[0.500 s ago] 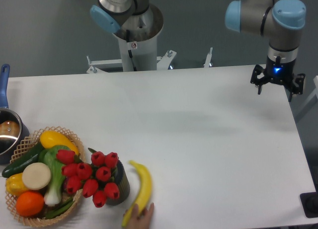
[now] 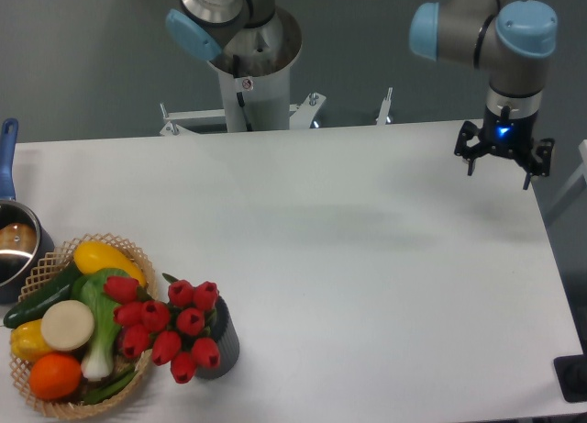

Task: Pick up the flowers from the vase
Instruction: 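Move the open gripper from its start pose toward the tulip vase, then lower the open gripper around the red tulip stems above the vase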

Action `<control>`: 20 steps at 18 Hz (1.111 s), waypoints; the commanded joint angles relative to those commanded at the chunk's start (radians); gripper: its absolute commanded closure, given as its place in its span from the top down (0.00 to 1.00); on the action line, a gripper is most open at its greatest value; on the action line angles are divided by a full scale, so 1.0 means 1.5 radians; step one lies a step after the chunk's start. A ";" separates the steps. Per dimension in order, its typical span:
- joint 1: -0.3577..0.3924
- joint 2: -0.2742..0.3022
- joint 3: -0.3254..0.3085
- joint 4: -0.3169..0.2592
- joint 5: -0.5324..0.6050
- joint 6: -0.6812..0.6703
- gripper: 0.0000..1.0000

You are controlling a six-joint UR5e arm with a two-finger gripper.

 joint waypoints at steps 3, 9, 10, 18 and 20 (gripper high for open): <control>0.006 0.023 -0.037 0.001 -0.098 -0.004 1.00; -0.001 0.067 -0.083 0.001 -0.293 -0.046 1.00; -0.008 0.071 -0.085 0.001 -0.339 -0.068 1.00; -0.098 0.054 -0.081 0.000 -0.498 -0.129 1.00; -0.126 0.035 -0.072 -0.001 -0.511 -0.130 1.00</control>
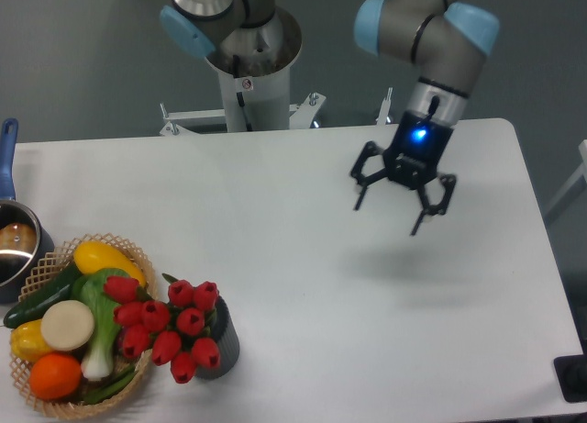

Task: Pick up the flowers from the vase
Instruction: 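Lower the open gripper around the red tulip stems above the vase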

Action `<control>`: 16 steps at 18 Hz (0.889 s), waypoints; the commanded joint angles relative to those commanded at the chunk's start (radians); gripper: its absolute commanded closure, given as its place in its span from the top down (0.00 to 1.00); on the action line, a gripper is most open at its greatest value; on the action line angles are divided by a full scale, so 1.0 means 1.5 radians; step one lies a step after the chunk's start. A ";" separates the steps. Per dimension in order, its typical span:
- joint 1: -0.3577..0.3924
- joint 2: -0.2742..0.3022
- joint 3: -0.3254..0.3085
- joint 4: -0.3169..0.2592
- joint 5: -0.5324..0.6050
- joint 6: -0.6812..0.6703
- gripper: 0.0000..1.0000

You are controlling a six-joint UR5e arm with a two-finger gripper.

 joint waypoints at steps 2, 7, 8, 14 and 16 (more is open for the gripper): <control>-0.025 -0.027 0.014 0.004 -0.044 0.000 1.00; -0.062 -0.049 0.039 0.004 -0.101 -0.001 1.00; -0.070 -0.049 0.040 0.004 -0.105 -0.005 1.00; -0.115 -0.082 0.076 0.004 -0.178 -0.016 1.00; -0.140 -0.114 0.113 0.004 -0.178 -0.016 1.00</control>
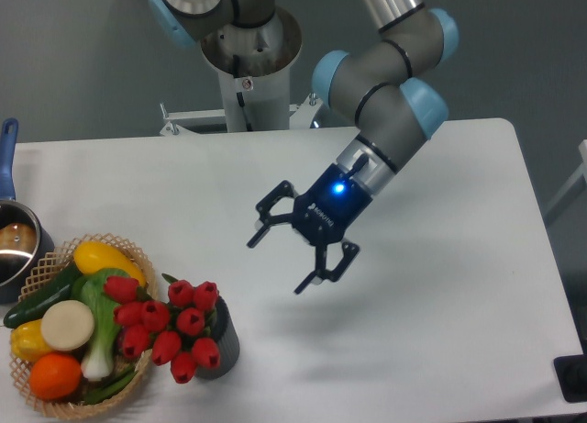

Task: Pick up the flowers from the vase
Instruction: 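Lower the open gripper around the red tulip stems above the vase, then close the gripper on the bunch of red tulip stems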

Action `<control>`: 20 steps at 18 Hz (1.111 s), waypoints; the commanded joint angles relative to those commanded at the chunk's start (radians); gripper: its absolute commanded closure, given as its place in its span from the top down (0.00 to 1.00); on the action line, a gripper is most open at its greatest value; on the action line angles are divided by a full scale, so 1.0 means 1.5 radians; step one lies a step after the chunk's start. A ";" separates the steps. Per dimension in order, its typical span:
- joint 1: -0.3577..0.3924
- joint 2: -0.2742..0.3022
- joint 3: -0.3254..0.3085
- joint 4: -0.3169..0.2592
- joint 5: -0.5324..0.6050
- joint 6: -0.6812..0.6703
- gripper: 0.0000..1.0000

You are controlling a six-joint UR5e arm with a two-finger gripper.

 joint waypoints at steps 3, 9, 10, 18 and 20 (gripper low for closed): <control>-0.029 -0.038 0.042 0.000 -0.001 -0.003 1.00; -0.058 -0.065 0.072 0.004 -0.001 -0.006 1.00; -0.065 -0.064 0.070 0.003 -0.001 -0.006 1.00; -0.083 -0.055 0.044 0.004 -0.001 -0.006 1.00; -0.085 -0.054 0.039 0.004 -0.001 -0.006 1.00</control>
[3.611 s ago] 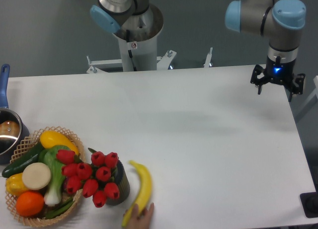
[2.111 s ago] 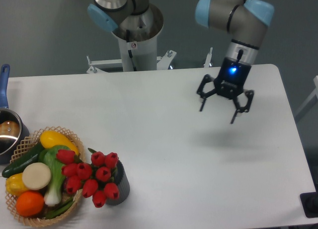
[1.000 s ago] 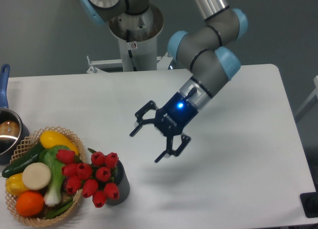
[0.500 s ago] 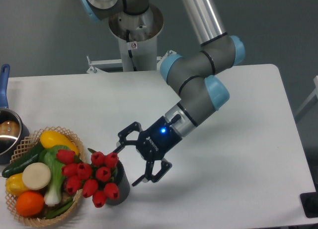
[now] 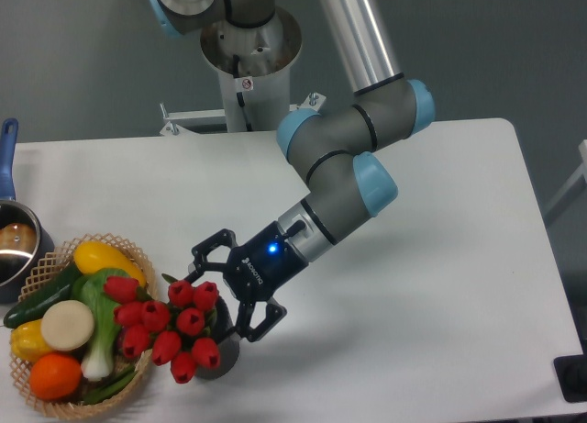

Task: Pick up the flowers from the vase
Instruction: 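Close the gripper on the bunch of red tulip stems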

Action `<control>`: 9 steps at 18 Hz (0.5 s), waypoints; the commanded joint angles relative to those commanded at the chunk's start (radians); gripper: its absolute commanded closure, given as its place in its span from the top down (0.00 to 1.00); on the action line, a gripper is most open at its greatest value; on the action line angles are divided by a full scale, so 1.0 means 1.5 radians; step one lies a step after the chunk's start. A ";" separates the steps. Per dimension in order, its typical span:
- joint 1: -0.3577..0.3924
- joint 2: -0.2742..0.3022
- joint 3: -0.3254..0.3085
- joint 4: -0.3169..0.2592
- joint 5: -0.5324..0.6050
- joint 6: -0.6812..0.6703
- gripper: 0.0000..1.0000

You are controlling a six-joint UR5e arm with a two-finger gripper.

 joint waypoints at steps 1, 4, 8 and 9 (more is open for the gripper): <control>-0.004 0.003 0.000 0.000 0.000 0.000 0.92; -0.004 0.005 -0.001 0.000 0.000 -0.005 0.30; -0.003 0.006 0.003 0.000 0.001 -0.007 0.00; -0.002 0.006 0.003 0.000 0.002 -0.007 0.00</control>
